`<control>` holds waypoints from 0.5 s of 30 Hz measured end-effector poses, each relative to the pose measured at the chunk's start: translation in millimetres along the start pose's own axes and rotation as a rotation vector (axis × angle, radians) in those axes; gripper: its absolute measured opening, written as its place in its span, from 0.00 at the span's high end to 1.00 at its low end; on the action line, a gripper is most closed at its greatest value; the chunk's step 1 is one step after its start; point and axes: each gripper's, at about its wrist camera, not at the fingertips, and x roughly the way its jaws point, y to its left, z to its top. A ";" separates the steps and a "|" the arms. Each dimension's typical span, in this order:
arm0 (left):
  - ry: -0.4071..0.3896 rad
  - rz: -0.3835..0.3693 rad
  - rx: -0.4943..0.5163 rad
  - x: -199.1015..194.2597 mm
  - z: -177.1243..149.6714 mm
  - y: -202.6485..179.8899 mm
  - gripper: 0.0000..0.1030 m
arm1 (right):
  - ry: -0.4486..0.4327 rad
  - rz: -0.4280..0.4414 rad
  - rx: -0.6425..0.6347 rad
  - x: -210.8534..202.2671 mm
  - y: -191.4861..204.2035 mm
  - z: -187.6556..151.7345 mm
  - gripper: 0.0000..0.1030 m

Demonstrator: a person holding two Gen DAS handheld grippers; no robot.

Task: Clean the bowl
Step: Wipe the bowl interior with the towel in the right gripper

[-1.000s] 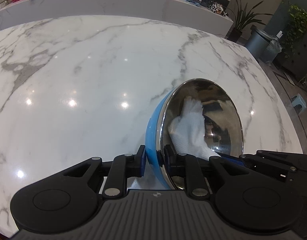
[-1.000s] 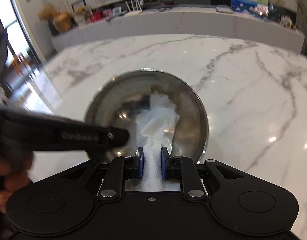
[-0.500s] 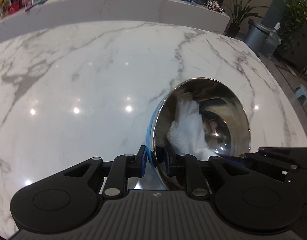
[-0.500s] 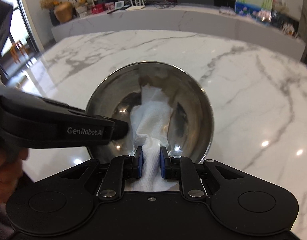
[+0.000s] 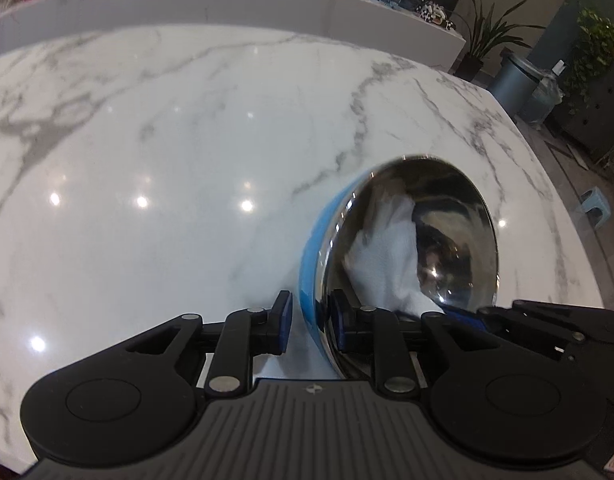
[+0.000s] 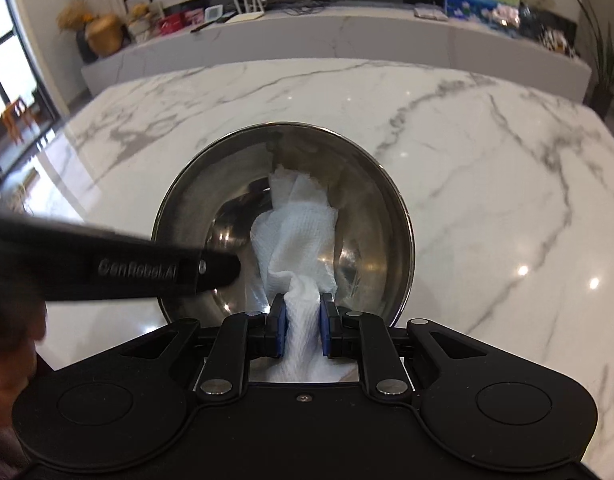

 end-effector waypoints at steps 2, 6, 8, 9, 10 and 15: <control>0.010 -0.013 -0.026 1.2 -1.0 2.6 0.81 | -0.004 -0.001 -0.007 -0.3 0.6 -1.4 0.86; 0.031 -0.047 -0.071 2.8 -1.1 10.2 0.82 | -0.009 0.018 0.001 0.9 1.2 -3.8 0.86; 0.030 -0.049 -0.067 2.3 -0.2 10.8 0.85 | -0.005 0.039 0.027 1.4 -0.8 -3.4 0.86; 0.029 -0.046 -0.060 2.0 0.4 10.2 0.85 | -0.001 0.052 0.045 2.0 -1.8 -2.9 0.86; 0.027 -0.038 -0.044 1.5 1.7 8.2 0.85 | 0.002 0.066 0.063 2.5 -2.8 -2.4 0.86; 0.017 0.008 0.027 0.9 4.1 -3.2 0.86 | 0.027 0.107 0.019 3.6 8.5 -3.6 0.86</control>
